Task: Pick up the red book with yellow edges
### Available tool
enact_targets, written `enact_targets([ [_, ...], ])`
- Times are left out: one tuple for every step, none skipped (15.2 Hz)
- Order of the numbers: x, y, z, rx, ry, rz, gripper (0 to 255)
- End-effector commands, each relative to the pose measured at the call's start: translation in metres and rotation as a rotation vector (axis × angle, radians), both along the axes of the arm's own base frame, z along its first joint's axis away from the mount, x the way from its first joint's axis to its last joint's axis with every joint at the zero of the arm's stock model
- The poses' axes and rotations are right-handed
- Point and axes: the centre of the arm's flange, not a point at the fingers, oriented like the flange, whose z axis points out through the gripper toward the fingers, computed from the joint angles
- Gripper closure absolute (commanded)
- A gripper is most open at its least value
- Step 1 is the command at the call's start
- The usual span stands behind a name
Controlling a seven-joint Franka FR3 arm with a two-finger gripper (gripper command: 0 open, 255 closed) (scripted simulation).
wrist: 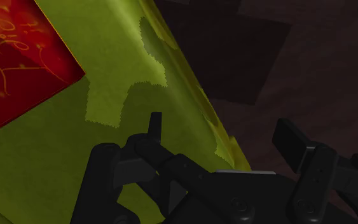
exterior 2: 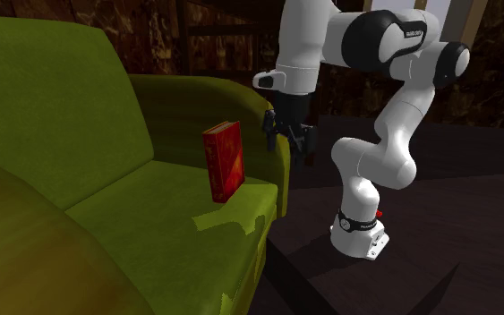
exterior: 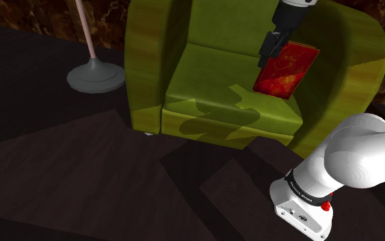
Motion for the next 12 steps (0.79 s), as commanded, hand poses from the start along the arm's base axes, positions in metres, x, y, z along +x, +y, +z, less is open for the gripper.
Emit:
enact_targets([
  [0.0, 0.0, 0.0, 0.0, 0.0, 0.0, 0],
  [-0.001, -0.014, 0.002, 0.009, 0.001, 0.017, 0],
  [-0.002, -0.029, 0.004, 0.017, 0.002, 0.035, 0],
  [-0.003, -0.043, 0.006, 0.026, 0.003, 0.052, 0],
  [-0.003, -0.058, 0.007, 0.035, 0.004, 0.07, 0],
  [-0.003, -0.072, 0.009, 0.044, 0.004, 0.087, 0],
  [-0.003, -0.087, 0.01, 0.052, 0.005, 0.104, 0],
  [-0.003, -0.102, 0.012, 0.061, 0.006, 0.122, 0],
  [-0.002, -0.116, 0.013, 0.07, 0.007, 0.139, 0],
  [-0.001, -0.131, 0.014, 0.079, 0.008, 0.156, 0],
  [0.0, -0.145, 0.015, 0.087, 0.009, 0.174, 0],
  [0.001, -0.16, 0.016, 0.096, 0.01, 0.191, 0],
])
